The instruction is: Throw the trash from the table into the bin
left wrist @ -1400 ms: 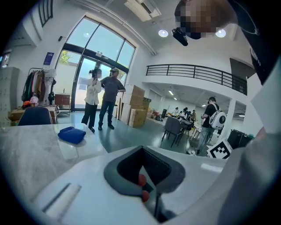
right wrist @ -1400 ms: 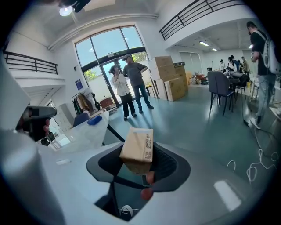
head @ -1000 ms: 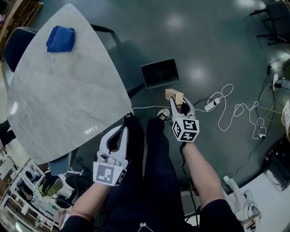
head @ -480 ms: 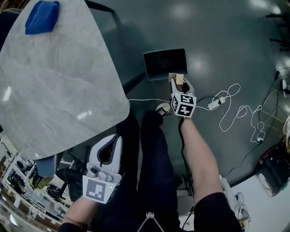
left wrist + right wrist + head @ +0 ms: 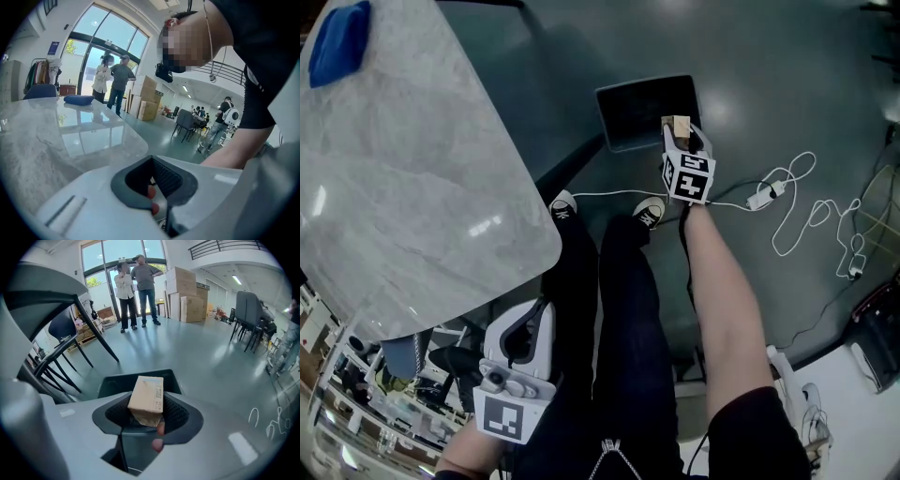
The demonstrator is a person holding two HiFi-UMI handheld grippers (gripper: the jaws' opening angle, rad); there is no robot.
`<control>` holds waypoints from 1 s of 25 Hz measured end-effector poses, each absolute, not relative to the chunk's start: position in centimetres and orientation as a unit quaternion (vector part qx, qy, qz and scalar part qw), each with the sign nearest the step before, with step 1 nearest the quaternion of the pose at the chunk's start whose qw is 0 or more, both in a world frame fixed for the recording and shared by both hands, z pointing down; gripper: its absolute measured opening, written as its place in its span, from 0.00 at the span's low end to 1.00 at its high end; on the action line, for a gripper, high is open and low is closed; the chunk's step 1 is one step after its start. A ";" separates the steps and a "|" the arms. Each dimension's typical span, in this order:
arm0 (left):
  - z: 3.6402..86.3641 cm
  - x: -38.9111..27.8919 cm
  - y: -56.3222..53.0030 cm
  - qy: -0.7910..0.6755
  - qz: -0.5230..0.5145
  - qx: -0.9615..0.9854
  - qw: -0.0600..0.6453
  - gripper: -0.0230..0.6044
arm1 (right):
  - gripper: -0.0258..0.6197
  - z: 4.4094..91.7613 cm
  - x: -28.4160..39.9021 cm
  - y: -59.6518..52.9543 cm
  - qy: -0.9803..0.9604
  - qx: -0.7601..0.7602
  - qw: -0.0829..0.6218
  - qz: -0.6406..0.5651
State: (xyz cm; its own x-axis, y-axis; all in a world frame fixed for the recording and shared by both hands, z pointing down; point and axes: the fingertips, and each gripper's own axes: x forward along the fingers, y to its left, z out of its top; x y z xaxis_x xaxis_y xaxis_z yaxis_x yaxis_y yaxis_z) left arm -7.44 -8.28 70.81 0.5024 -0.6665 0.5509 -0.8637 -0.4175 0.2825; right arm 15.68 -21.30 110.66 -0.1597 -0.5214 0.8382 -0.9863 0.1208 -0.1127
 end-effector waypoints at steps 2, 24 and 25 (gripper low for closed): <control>71.6 -7.3 -7.9 -0.463 0.183 0.822 0.278 0.04 | 0.37 112.1 16.0 -21.3 -0.663 0.561 0.334 0.366; 73.6 -6.2 -7.3 -0.468 0.195 0.817 0.275 0.04 | 0.37 118.5 14.1 -16.7 -0.645 0.455 0.454 0.413; 73.6 -6.2 -7.3 -0.468 0.195 0.817 0.275 0.04 | 0.37 118.4 14.2 -16.7 -0.645 0.457 0.451 0.415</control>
